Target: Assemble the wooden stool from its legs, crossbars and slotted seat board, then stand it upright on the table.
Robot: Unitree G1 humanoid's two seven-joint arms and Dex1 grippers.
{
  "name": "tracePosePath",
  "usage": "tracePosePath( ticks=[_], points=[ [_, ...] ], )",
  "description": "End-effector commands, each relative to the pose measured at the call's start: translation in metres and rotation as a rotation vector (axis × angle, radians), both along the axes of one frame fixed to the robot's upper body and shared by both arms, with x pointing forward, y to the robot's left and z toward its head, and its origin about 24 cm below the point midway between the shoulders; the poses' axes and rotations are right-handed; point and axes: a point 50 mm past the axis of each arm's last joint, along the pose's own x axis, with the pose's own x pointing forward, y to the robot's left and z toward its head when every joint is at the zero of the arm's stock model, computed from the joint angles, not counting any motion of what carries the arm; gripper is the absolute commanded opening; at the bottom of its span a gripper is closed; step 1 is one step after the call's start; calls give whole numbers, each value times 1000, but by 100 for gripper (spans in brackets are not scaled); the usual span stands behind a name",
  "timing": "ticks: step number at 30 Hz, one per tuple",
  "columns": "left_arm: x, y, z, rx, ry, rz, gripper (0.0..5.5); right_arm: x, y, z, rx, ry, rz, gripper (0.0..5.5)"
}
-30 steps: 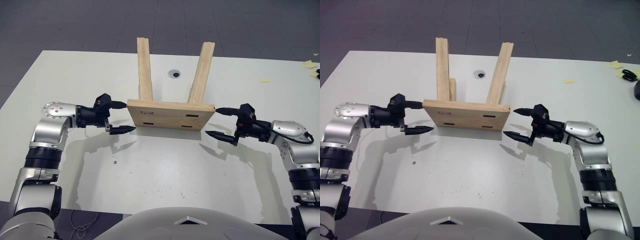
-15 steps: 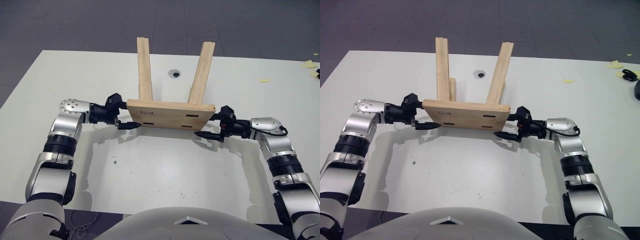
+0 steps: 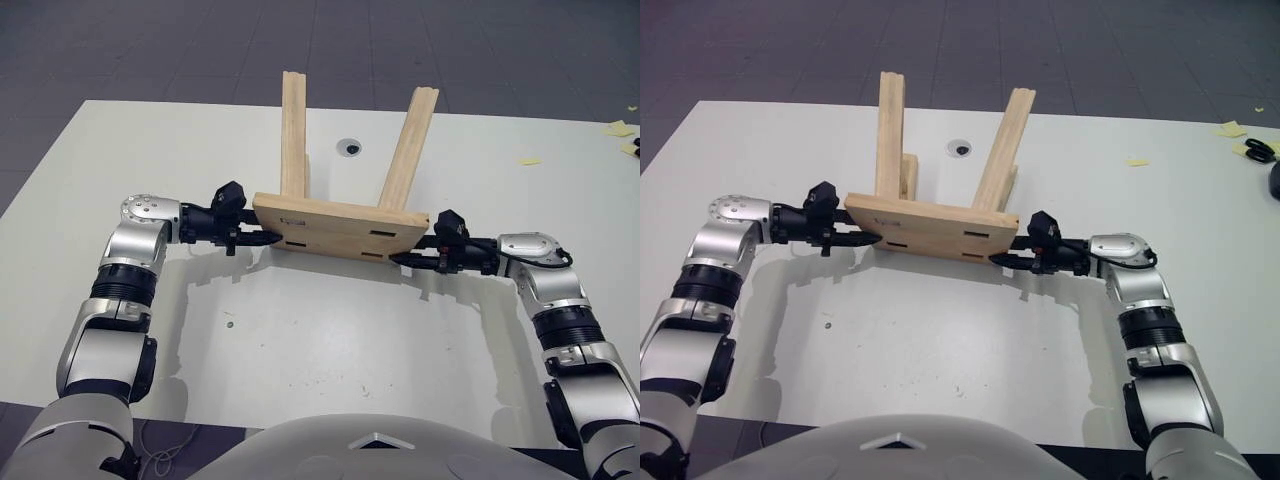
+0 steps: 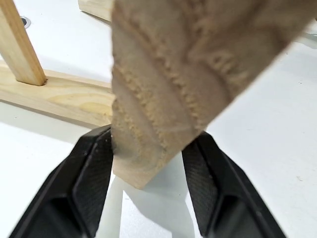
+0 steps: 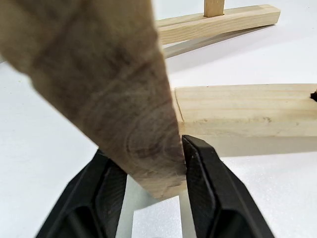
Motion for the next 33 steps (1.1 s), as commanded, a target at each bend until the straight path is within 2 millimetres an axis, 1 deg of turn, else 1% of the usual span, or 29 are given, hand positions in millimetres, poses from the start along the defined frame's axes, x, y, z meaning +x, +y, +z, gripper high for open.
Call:
tracePosePath(
  ticks=[1,3,5,7,9,11,14,16,17,19,21,24,27,28,29,30,32,33],
  points=[
    [0,-9,14,-119,52,-9,205,-2,17,19,136,60,48,165],
    [-2,-13,24,-173,101,-27,205,-6,21,30,191,111,59,165],
    [-5,-18,40,-260,181,-41,205,-11,23,47,281,184,62,165],
    [-11,-26,63,-346,268,-86,205,-15,23,76,449,282,51,165],
    [-17,-31,90,-426,328,-128,203,-19,21,104,578,323,66,165],
    [-17,-34,119,-514,357,-129,200,-19,19,128,692,311,57,165],
    [-13,-36,155,-625,346,-106,194,-21,21,152,834,263,18,165],
    [-11,-41,173,-669,312,-91,188,-23,26,165,939,245,-49,165],
    [-10,-43,178,-681,294,-72,187,-23,28,169,979,246,-80,163],
    [-6,-50,186,-720,266,-42,187,-23,31,177,1053,245,-152,163],
    [3,-53,190,-785,251,32,187,-17,33,183,1112,243,-247,163],
    [17,-49,195,-902,257,168,187,-8,32,189,1180,254,-372,163],
    [35,-46,197,-1020,294,338,185,-3,30,187,1231,300,-484,162],
    [43,-46,193,-1043,336,425,182,-1,31,181,1225,322,-547,197],
    [49,-46,185,-1041,374,508,176,1,32,175,1219,345,-598,206],
    [54,-47,177,-1024,414,585,208,2,32,169,1209,360,-649,218],
    [61,-47,160,-999,482,715,227,4,31,160,1206,384,-742,247],
    [64,-46,155,-1000,509,764,250,5,31,156,1204,391,-786,269]
  ],
)
